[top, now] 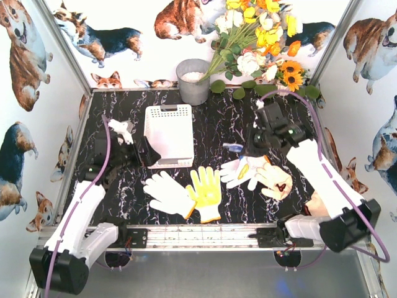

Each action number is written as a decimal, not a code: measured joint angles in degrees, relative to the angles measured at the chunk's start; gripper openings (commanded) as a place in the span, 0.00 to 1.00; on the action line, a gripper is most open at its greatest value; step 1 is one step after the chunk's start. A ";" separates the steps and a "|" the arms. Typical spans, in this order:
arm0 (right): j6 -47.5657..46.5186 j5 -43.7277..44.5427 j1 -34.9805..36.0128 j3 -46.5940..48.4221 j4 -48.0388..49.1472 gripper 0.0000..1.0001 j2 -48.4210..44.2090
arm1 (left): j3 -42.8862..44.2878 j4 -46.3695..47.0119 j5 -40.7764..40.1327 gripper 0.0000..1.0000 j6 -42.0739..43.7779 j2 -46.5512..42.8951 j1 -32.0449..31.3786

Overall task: Put the gloves into the storage basket
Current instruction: Place the glove at the center of the board, then pick up the glove from the center of the board.

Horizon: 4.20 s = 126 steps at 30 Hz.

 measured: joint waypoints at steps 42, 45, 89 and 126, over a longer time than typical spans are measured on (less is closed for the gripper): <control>4.92 5.42 -13.57 -8.39 13.75 0.33 8.87 | -7.50 -7.48 -23.78 0.99 -30.56 -4.63 -35.15; 3.43 5.01 -13.22 -8.79 13.81 0.65 11.37 | -4.55 -11.91 -26.47 1.00 -29.62 -3.43 -35.19; 16.98 -3.17 11.15 -24.02 12.68 0.91 -10.69 | -6.36 -8.20 -36.13 0.61 -34.93 12.44 -55.98; 18.34 -0.37 11.28 -25.03 11.50 0.91 -17.25 | 15.65 -22.62 -49.62 0.00 -23.41 23.08 -64.61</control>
